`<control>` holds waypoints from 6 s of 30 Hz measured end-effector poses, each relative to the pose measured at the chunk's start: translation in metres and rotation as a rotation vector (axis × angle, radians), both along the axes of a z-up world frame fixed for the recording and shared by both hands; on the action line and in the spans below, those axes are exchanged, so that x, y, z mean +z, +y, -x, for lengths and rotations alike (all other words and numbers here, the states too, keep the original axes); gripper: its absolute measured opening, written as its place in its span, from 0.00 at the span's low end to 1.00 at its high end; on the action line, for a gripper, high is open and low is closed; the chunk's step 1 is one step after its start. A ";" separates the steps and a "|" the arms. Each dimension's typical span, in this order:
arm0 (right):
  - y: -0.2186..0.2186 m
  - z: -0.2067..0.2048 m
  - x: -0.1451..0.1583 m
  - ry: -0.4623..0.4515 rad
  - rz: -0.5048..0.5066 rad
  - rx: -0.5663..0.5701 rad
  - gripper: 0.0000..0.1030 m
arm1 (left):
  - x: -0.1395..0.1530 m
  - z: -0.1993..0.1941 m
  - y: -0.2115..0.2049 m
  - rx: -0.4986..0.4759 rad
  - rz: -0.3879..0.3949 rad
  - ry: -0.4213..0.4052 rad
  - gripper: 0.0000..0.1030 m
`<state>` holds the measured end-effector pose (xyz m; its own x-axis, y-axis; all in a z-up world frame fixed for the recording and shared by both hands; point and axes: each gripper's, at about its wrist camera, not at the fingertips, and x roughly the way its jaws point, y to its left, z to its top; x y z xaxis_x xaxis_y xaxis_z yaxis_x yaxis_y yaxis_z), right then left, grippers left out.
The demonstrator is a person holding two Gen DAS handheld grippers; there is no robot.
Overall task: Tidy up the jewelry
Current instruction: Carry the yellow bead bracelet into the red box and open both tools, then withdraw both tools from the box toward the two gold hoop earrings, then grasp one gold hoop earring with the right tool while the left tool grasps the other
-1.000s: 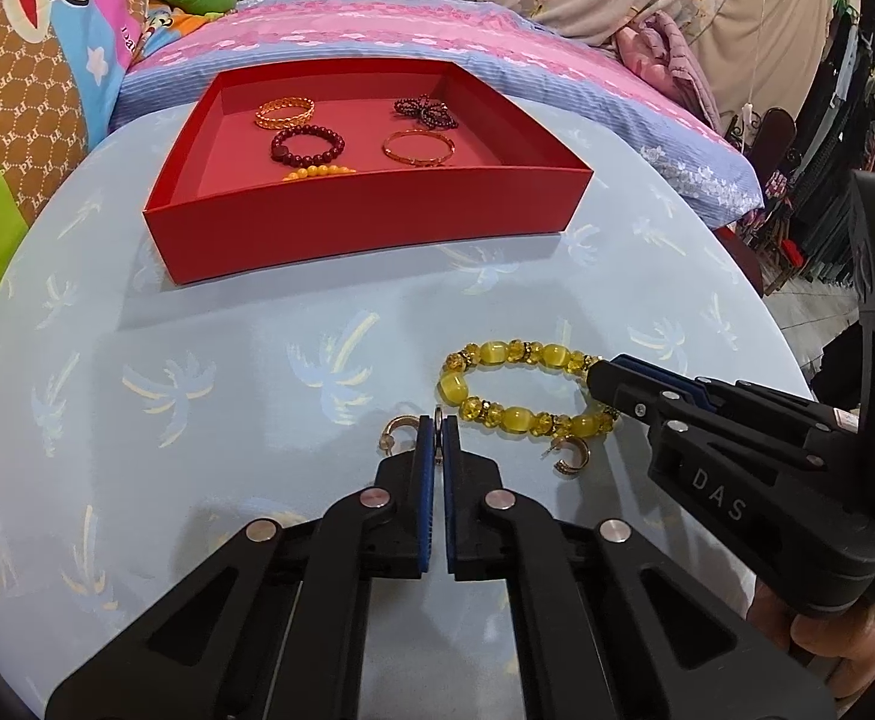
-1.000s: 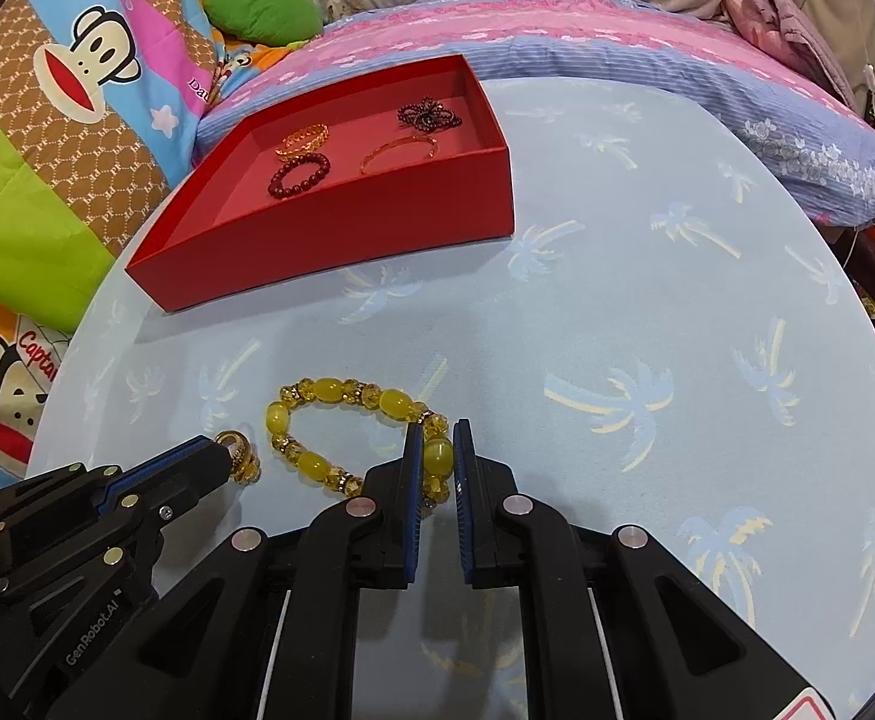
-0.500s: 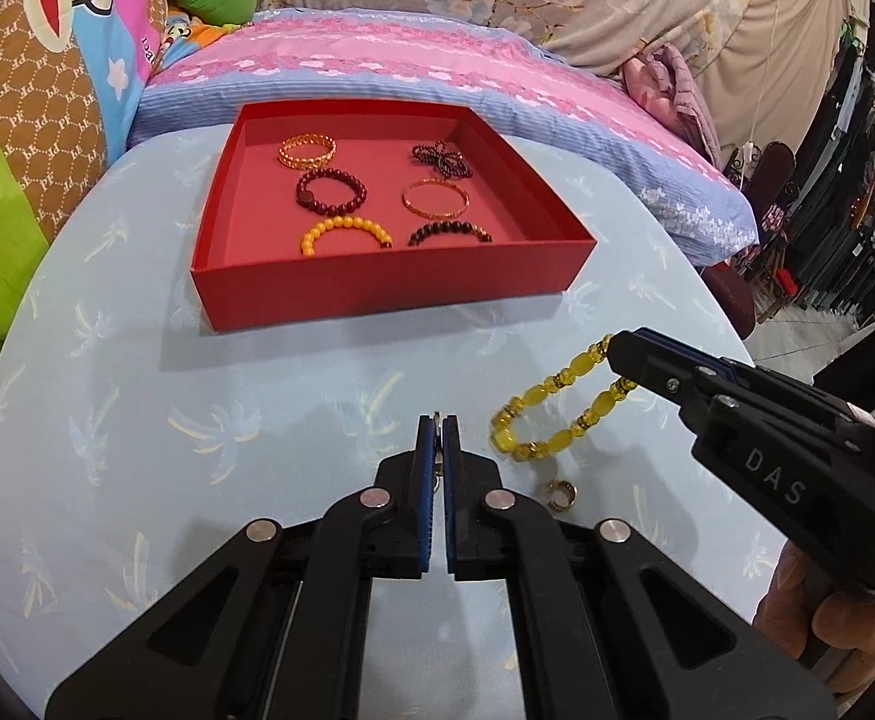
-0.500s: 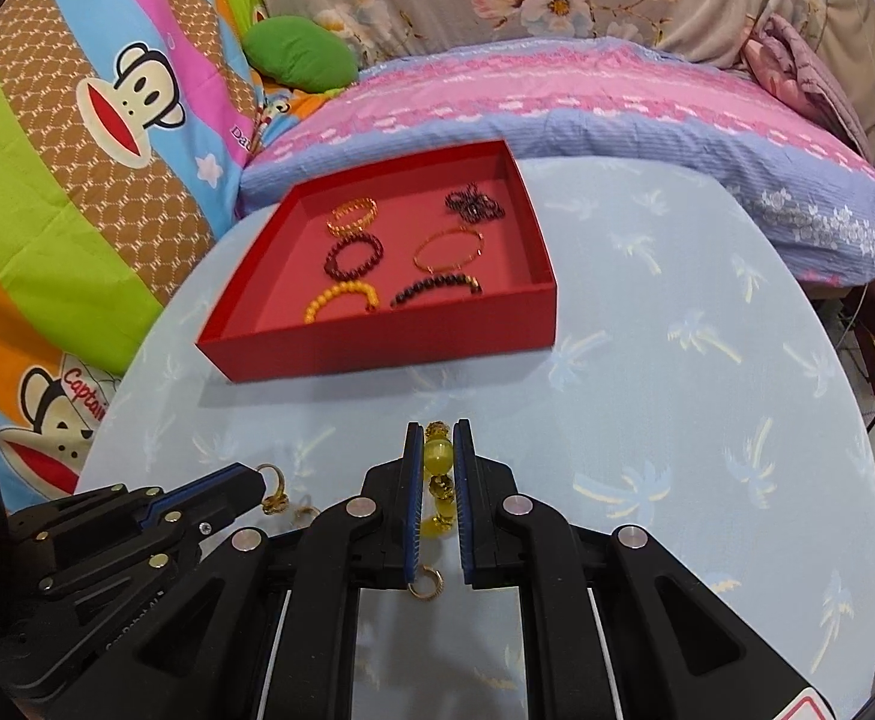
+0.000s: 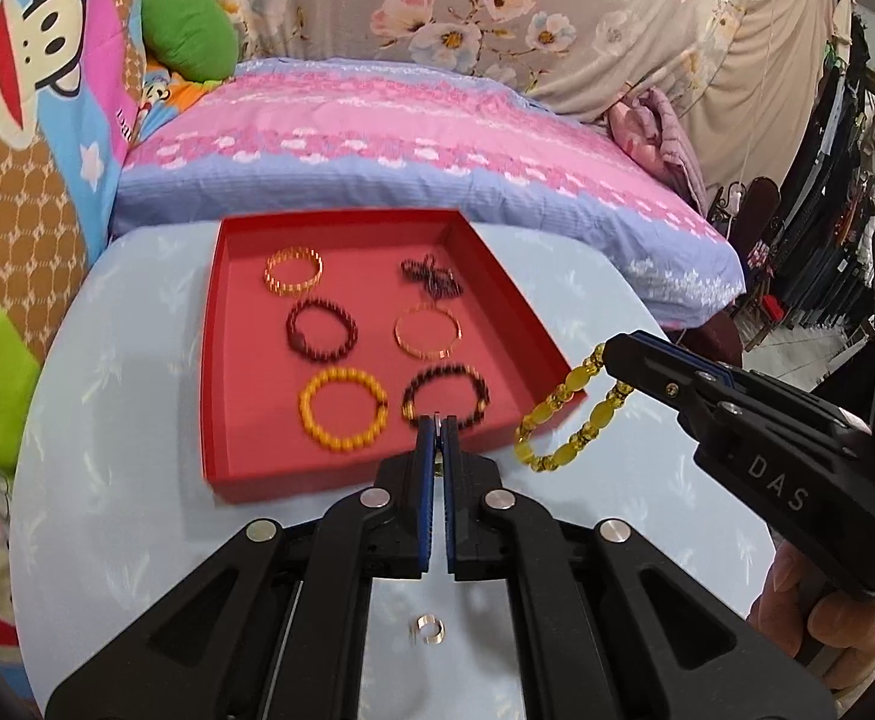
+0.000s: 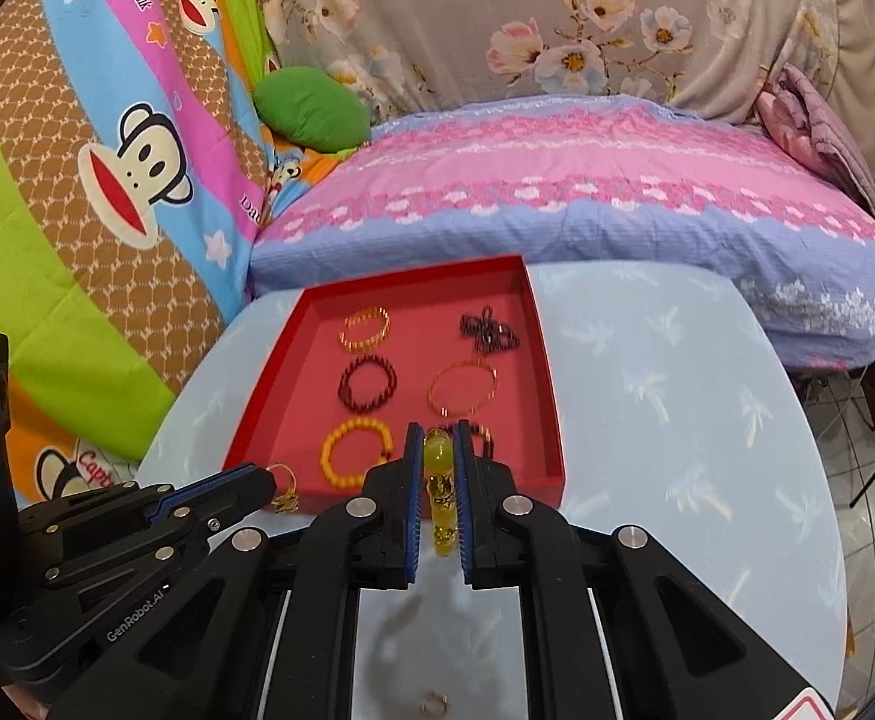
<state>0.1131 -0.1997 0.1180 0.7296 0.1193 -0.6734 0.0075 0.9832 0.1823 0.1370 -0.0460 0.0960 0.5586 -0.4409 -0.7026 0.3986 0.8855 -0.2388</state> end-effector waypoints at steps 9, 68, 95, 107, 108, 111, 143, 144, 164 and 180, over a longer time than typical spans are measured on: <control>0.005 -0.073 0.007 0.007 -0.021 0.031 0.09 | 0.006 -0.081 -0.010 0.011 0.027 0.019 0.02; -0.010 -0.132 -0.046 0.105 -0.067 -0.014 0.15 | -0.040 -0.150 -0.006 0.227 -0.222 0.049 0.42; 0.015 0.004 -0.029 0.088 0.013 0.035 0.27 | -0.020 -0.022 0.004 0.207 -0.201 0.019 0.53; 0.019 0.051 -0.056 0.151 0.016 0.039 0.27 | -0.044 0.025 0.013 0.197 -0.220 0.057 0.53; 0.019 0.054 -0.058 0.155 0.013 0.039 0.27 | -0.045 0.028 0.012 0.195 -0.220 0.058 0.53; 0.021 0.062 -0.063 0.163 0.007 0.039 0.27 | -0.048 0.038 0.012 0.189 -0.224 0.062 0.53; 0.039 0.097 -0.113 0.249 0.084 0.047 0.27 | -0.083 0.090 0.035 0.188 -0.251 0.136 0.53; 0.042 0.095 -0.114 0.248 0.094 0.048 0.27 | -0.082 0.090 0.036 0.189 -0.247 0.134 0.53; 0.047 0.094 -0.119 0.230 0.131 0.029 0.18 | -0.087 0.083 0.042 0.206 -0.249 0.138 0.53; 0.028 0.117 -0.118 0.246 0.039 0.009 0.18 | -0.093 0.080 0.013 0.165 -0.228 0.106 0.52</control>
<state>-0.0037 -0.1721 -0.0001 0.5418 0.0954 -0.8350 0.0378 0.9898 0.1377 0.0573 -0.0325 0.0034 0.5278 -0.1739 -0.8314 0.2282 0.9719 -0.0585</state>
